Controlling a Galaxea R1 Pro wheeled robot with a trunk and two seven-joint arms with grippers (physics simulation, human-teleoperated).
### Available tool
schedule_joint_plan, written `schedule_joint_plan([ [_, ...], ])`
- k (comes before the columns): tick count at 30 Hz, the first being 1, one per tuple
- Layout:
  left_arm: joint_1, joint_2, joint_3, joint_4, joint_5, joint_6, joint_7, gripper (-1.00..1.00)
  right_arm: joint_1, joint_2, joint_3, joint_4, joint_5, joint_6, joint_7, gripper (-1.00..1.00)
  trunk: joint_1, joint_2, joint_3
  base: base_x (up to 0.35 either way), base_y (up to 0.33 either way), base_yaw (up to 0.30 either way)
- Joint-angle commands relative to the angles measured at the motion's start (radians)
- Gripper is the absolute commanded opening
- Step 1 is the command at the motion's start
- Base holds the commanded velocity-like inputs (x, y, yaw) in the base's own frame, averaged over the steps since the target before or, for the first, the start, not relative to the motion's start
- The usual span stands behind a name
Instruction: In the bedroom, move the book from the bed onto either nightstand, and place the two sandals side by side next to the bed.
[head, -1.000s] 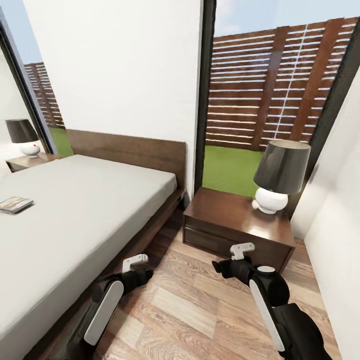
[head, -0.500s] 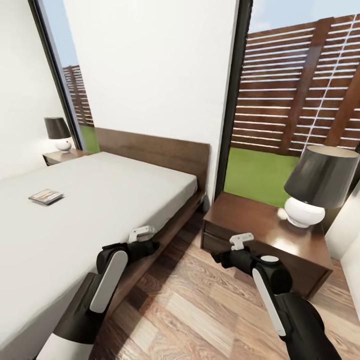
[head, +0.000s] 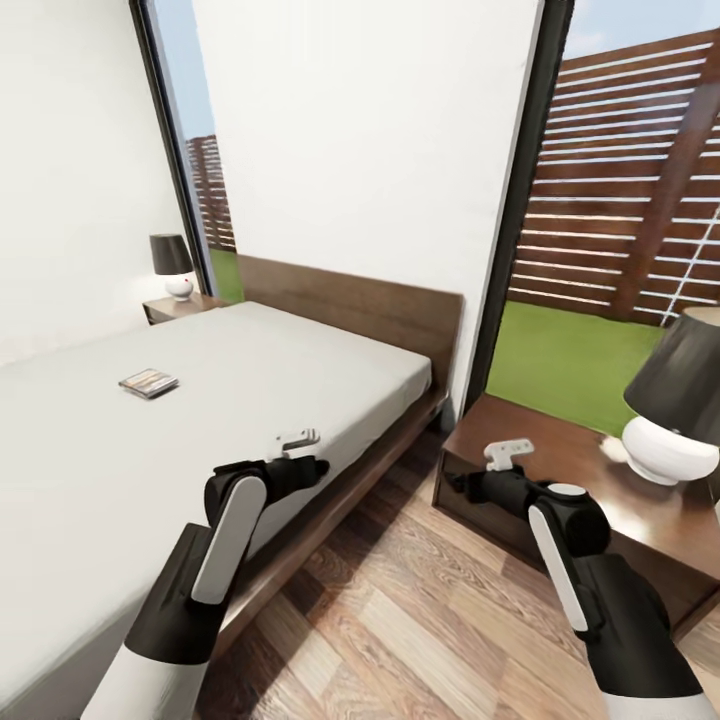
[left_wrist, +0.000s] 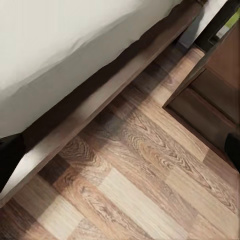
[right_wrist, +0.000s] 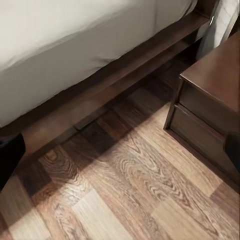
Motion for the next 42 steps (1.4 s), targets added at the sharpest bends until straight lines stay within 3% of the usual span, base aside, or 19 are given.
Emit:
schedule_joint_plan([
  [1, -0.001, 0.000, 0.000, -0.001, 0.009, 0.002, 0.011, 1.00, -0.001, -0.001, 0.001, -0.001, -0.006, 0.005, -0.002, 1.00, -0.004, 0.007, 0.002, 0.001, 0.000, 0.118],
  [13, -0.003, -0.008, 0.006, -0.012, 0.010, 0.009, 0.015, 1.00, -0.005, -0.004, -0.012, -0.001, -0.006, 0.004, 0.009, 1.00, -0.050, 0.091, 0.040, 0.000, 0.000, 0.044],
  [18, -0.004, -0.008, 0.008, -0.012, 0.019, 0.010, 0.015, 1.00, -0.006, -0.006, -0.018, -0.001, -0.006, 0.003, 0.078, 1.00, -0.069, 0.126, 0.055, 0.000, 0.000, 0.009],
  [21, -0.004, -0.008, 0.009, -0.013, 0.033, 0.009, 0.015, 1.00, -0.003, -0.014, -0.021, -0.001, -0.006, -0.001, 0.169, 1.00, -0.081, 0.147, 0.065, 0.000, 0.000, 0.004],
  [31, -0.003, -0.003, 0.014, -0.006, 0.040, 0.007, 0.016, 1.00, 0.003, -0.012, -0.021, -0.001, -0.004, -0.011, 0.237, 1.00, -0.119, 0.217, 0.096, 0.000, 0.000, 0.001],
  [32, -0.003, -0.001, 0.019, -0.006, 0.040, 0.007, 0.016, 1.00, 0.002, -0.011, -0.021, -0.001, -0.004, -0.011, 0.239, 1.00, -0.123, 0.224, 0.099, 0.000, 0.000, 0.000],
  [33, 0.001, 0.002, 0.057, -0.004, 0.042, 0.007, 0.015, 1.00, -0.004, -0.012, -0.021, -0.001, -0.004, -0.010, 0.244, 1.00, -0.127, 0.231, 0.102, 0.000, 0.000, 0.000],
  [34, 0.001, 0.002, 0.057, -0.004, 0.042, 0.007, 0.015, 1.00, -0.004, -0.012, -0.021, -0.001, -0.004, -0.010, 0.244, 1.00, -0.131, 0.238, 0.106, 0.000, 0.000, 0.000],
  [35, 0.003, 0.004, 0.079, -0.004, 0.043, 0.007, 0.013, 1.00, -0.007, -0.014, -0.021, -0.001, -0.004, -0.008, 0.245, 1.00, -0.134, 0.245, 0.109, 0.000, 0.000, 0.000],
  [42, 0.008, 0.009, 0.129, -0.003, 0.043, 0.008, 0.010, 1.00, -0.011, -0.016, -0.021, -0.001, -0.004, -0.007, 0.247, 1.00, -0.161, 0.294, 0.131, 0.000, 0.000, 0.000],
])
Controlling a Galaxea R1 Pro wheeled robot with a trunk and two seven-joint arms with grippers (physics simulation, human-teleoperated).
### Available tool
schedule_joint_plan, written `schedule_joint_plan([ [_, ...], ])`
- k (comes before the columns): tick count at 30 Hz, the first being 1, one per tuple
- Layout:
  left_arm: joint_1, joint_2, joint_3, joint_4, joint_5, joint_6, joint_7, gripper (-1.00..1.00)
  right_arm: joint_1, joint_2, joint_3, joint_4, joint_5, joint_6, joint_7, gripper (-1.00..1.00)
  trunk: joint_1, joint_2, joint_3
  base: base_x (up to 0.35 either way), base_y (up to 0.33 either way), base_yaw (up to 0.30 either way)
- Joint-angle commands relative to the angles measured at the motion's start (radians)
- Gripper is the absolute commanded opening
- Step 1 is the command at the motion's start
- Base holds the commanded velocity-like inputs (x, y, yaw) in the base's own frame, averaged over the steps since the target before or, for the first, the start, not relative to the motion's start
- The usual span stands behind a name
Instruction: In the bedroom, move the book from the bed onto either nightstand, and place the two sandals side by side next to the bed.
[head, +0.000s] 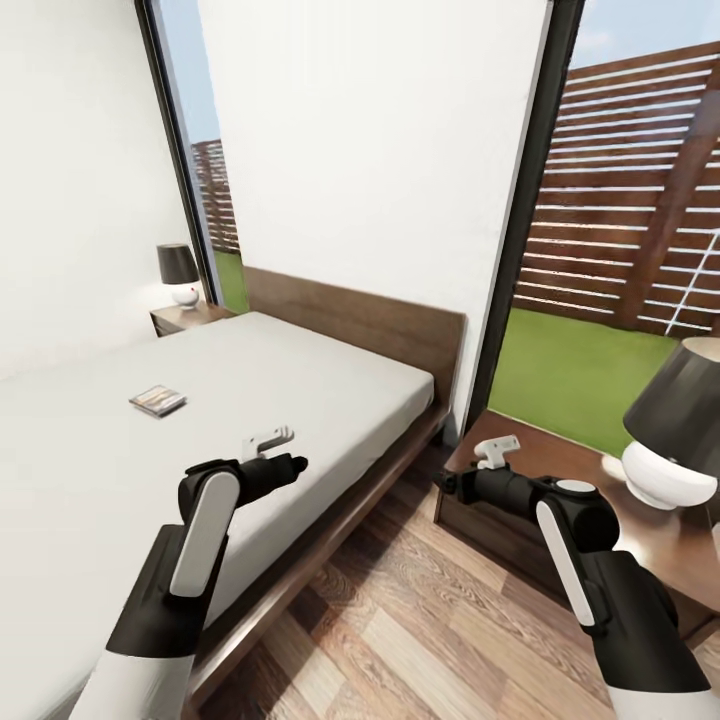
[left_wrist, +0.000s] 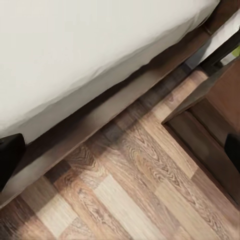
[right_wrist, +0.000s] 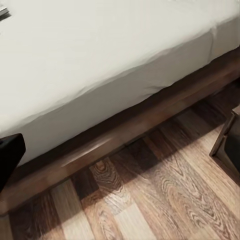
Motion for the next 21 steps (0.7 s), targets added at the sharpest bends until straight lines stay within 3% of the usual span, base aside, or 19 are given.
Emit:
schedule_joint_plan([
  [1, 0.000, 0.001, 0.005, -0.001, 0.010, 0.002, 0.010, 1.00, -0.001, 0.000, 0.001, -0.001, -0.005, 0.007, -0.002, 1.00, -0.004, 0.007, 0.002, 0.000, 0.000, 0.000],
  [9, 0.002, 0.005, 0.038, 0.000, 0.011, 0.002, 0.009, 1.00, -0.005, 0.001, -0.001, -0.001, -0.005, 0.013, -0.001, 1.00, -0.035, 0.063, 0.027, 0.000, 0.000, 0.114],
  [21, 0.004, 0.006, 0.086, 0.002, 0.008, -0.001, 0.011, 1.00, -0.006, -0.004, -0.001, -0.001, -0.005, 0.014, -0.001, 1.00, -0.073, 0.133, 0.059, 0.000, 0.000, 0.265],
])
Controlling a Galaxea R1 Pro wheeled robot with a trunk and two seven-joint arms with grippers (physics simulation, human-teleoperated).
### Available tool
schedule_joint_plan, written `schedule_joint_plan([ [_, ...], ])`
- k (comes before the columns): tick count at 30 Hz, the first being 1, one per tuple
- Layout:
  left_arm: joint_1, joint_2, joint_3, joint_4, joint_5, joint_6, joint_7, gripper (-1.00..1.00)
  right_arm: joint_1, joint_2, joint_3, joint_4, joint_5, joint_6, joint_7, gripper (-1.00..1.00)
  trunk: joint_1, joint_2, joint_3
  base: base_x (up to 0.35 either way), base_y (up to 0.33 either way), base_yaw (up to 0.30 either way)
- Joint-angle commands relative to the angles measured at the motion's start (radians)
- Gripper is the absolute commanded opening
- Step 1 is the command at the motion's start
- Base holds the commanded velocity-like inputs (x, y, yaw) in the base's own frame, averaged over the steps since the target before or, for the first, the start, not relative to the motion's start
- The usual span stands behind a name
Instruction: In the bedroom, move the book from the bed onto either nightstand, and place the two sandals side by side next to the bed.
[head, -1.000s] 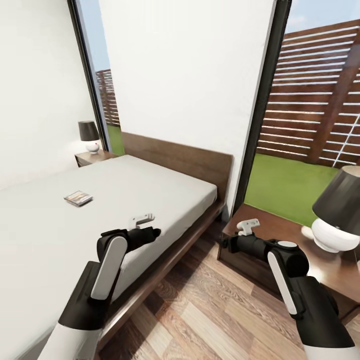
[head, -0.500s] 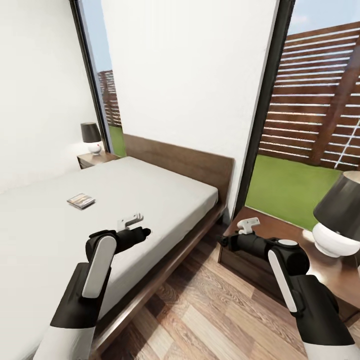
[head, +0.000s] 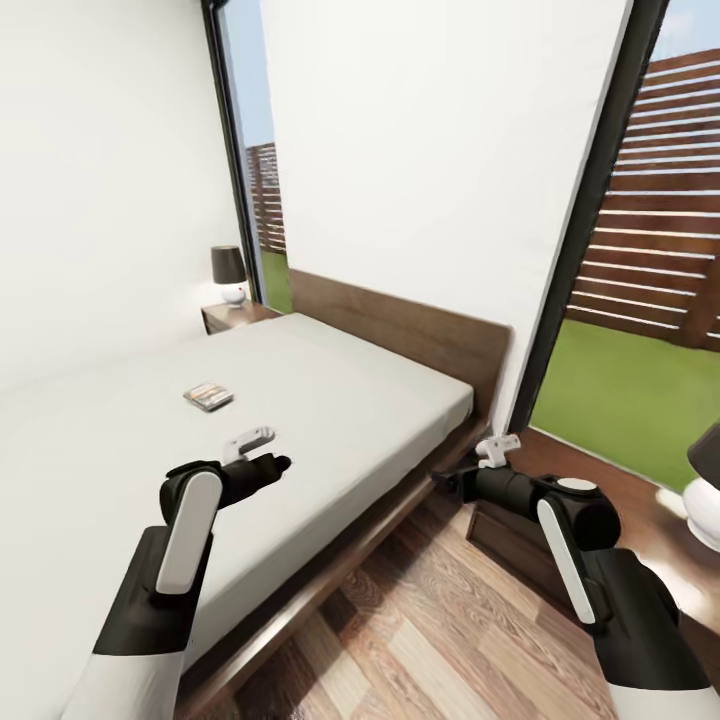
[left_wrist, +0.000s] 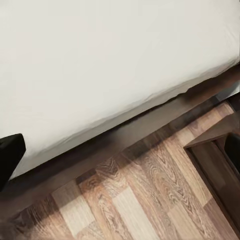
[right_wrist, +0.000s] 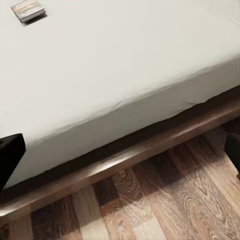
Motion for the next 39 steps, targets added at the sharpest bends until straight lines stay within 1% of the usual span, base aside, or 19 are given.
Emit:
schedule_joint_plan([
  [1, -0.001, 0.000, 0.000, 0.000, 0.010, 0.002, 0.010, 1.00, -0.001, -0.001, 0.000, -0.001, -0.005, 0.006, -0.002, 1.00, 0.000, -0.001, -0.001, 0.000, 0.000, 0.282],
  [4, -0.001, -0.001, 0.004, -0.001, 0.011, -0.001, 0.014, 1.00, 0.000, -0.001, 0.001, -0.001, -0.005, 0.006, -0.001, 1.00, 0.000, -0.001, -0.001, 0.000, 0.000, 0.284],
  [8, -0.001, -0.004, 0.001, -0.001, 0.011, -0.002, 0.016, 1.00, 0.001, -0.001, 0.001, -0.001, -0.006, 0.006, -0.001, 1.00, 0.000, -0.001, -0.001, 0.000, 0.000, 0.286],
  [10, -0.001, -0.005, -0.007, -0.001, 0.010, -0.002, 0.016, 1.00, 0.001, -0.001, 0.001, -0.001, -0.006, 0.006, 0.000, 1.00, 0.000, -0.001, -0.001, 0.004, -0.005, 0.287],
  [14, -0.001, -0.003, -0.035, -0.001, 0.005, -0.003, 0.018, 1.00, 0.002, -0.001, 0.002, -0.001, -0.006, 0.006, 0.001, 1.00, 0.000, -0.001, -0.001, 0.095, -0.092, 0.288],
  [20, -0.001, -0.002, -0.046, -0.001, 0.000, -0.003, 0.018, 1.00, 0.003, -0.001, 0.005, -0.001, -0.006, 0.005, 0.001, 1.00, 0.000, -0.001, -0.001, 0.188, -0.180, 0.288],
  [28, -0.001, -0.001, -0.049, -0.001, -0.001, -0.003, 0.019, 1.00, 0.004, 0.000, 0.007, -0.001, -0.006, 0.005, 0.001, 1.00, 0.000, -0.001, -0.001, 0.232, -0.221, 0.288],
  [39, 0.002, 0.000, -0.041, -0.001, 0.002, -0.003, 0.019, 1.00, 0.005, -0.001, 0.010, -0.001, -0.006, 0.005, 0.002, 1.00, 0.000, -0.001, -0.001, 0.224, -0.211, 0.288],
])
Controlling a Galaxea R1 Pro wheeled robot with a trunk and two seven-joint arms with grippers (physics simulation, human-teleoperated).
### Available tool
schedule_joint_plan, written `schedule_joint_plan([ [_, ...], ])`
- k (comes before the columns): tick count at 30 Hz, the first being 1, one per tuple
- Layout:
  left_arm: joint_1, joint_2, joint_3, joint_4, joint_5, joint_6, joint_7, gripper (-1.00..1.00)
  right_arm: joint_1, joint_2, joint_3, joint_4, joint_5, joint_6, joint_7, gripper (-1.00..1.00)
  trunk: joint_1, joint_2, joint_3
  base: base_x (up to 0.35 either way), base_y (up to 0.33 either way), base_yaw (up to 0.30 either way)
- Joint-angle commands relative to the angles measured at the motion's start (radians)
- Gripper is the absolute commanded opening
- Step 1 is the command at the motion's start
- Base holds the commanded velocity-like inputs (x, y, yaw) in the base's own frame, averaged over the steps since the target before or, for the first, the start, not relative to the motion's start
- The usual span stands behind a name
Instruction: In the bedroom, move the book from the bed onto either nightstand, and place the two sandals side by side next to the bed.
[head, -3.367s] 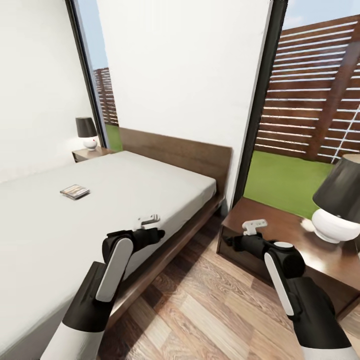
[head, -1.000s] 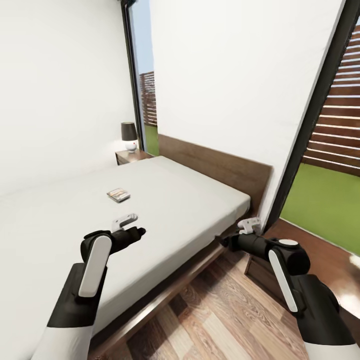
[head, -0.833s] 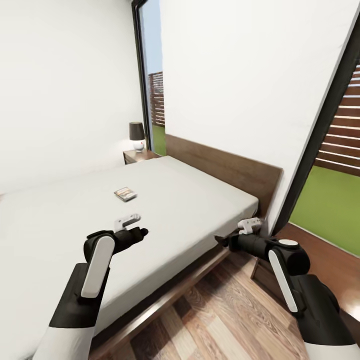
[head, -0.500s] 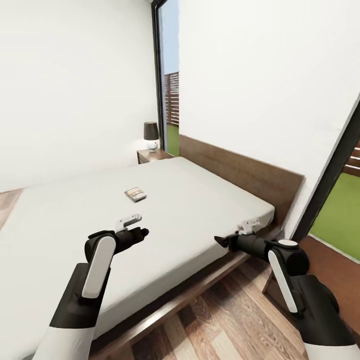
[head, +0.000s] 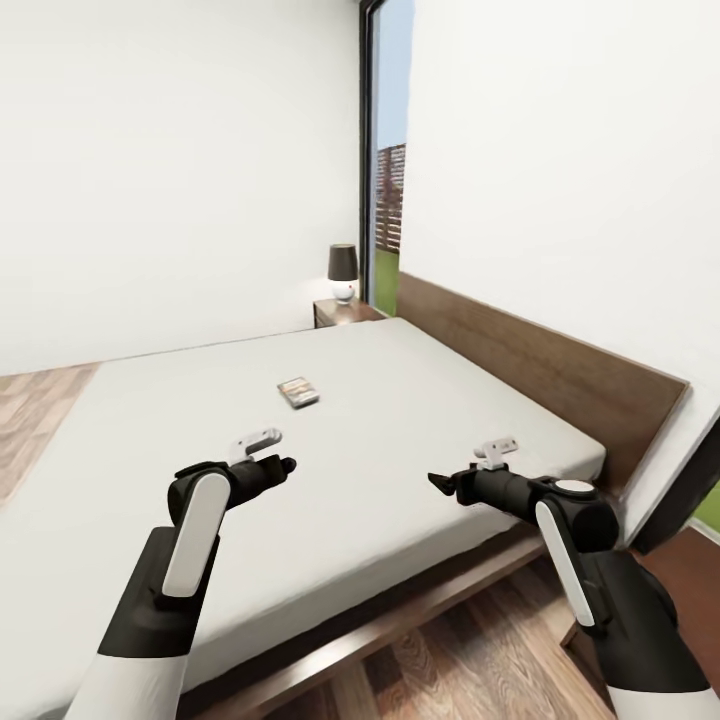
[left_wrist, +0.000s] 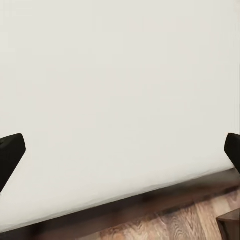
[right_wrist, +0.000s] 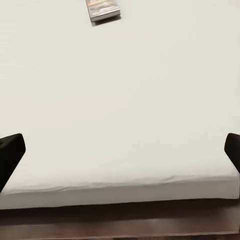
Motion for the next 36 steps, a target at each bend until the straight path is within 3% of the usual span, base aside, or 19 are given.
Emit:
schedule_joint_plan([
  [1, -0.001, 0.000, 0.000, -0.001, 0.012, 0.002, 0.010, 1.00, 0.000, -0.001, 0.001, -0.001, -0.005, 0.005, -0.002, 1.00, 0.000, 0.000, -0.001, 0.120, -0.111, 0.288],
  [6, -0.002, -0.002, -0.002, -0.002, 0.018, 0.002, 0.010, 1.00, 0.000, -0.001, 0.001, -0.001, -0.005, 0.005, -0.001, 1.00, 0.000, 0.000, -0.001, 0.050, -0.046, 0.289],
  [19, -0.003, -0.004, -0.004, -0.002, 0.012, 0.002, 0.011, 1.00, 0.000, -0.002, 0.001, -0.001, -0.005, 0.006, -0.001, 1.00, -0.050, 0.091, 0.040, 0.010, -0.009, 0.288],
  [36, -0.001, -0.002, -0.008, -0.002, 0.019, 0.000, 0.010, 1.00, -0.001, -0.003, 0.001, -0.001, -0.005, 0.006, -0.001, 1.00, -0.050, 0.091, 0.040, 0.049, -0.039, 0.288],
])
